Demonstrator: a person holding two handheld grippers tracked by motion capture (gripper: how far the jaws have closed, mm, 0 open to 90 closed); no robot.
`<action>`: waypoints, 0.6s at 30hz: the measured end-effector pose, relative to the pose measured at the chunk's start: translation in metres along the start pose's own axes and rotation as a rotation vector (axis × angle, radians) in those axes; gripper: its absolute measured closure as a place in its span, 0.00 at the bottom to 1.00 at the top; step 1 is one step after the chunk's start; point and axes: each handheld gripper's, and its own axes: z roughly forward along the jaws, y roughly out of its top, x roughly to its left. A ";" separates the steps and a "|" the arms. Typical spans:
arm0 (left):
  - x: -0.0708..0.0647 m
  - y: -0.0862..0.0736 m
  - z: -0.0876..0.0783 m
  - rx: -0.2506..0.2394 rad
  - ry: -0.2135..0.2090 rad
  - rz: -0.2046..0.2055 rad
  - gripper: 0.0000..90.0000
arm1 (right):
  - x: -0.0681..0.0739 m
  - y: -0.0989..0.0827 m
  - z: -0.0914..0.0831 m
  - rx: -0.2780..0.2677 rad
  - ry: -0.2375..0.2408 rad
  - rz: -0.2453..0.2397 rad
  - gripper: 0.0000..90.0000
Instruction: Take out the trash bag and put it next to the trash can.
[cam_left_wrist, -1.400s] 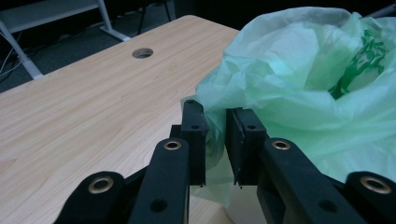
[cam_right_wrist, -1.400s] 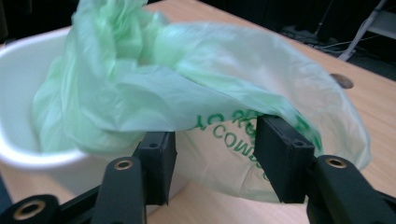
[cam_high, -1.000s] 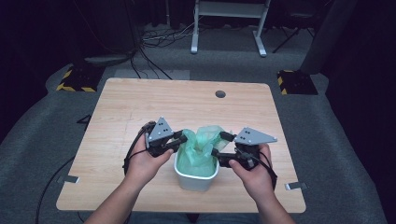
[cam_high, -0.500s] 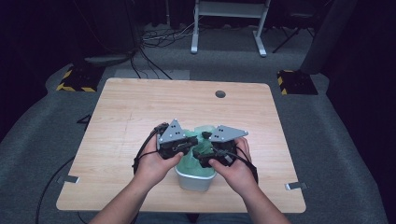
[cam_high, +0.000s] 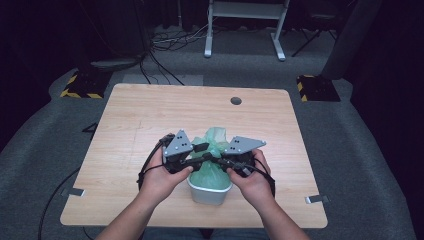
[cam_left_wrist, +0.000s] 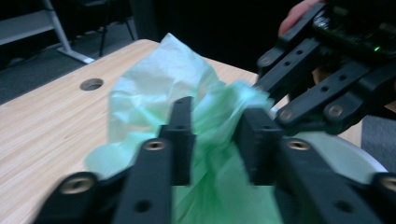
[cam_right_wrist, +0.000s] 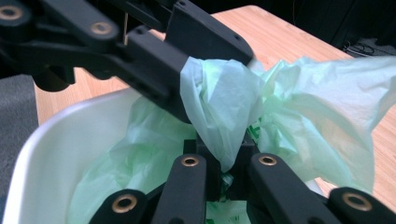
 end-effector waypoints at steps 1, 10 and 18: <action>0.001 -0.002 -0.003 -0.013 0.013 -0.003 0.65 | 0.000 0.000 -0.001 -0.008 -0.002 0.000 0.98; 0.010 -0.021 -0.030 -0.035 0.083 -0.035 0.56 | -0.001 0.004 -0.012 -0.066 -0.005 0.020 0.98; 0.011 -0.037 -0.040 -0.027 0.085 -0.062 0.58 | -0.003 0.008 -0.017 -0.100 -0.013 0.030 0.99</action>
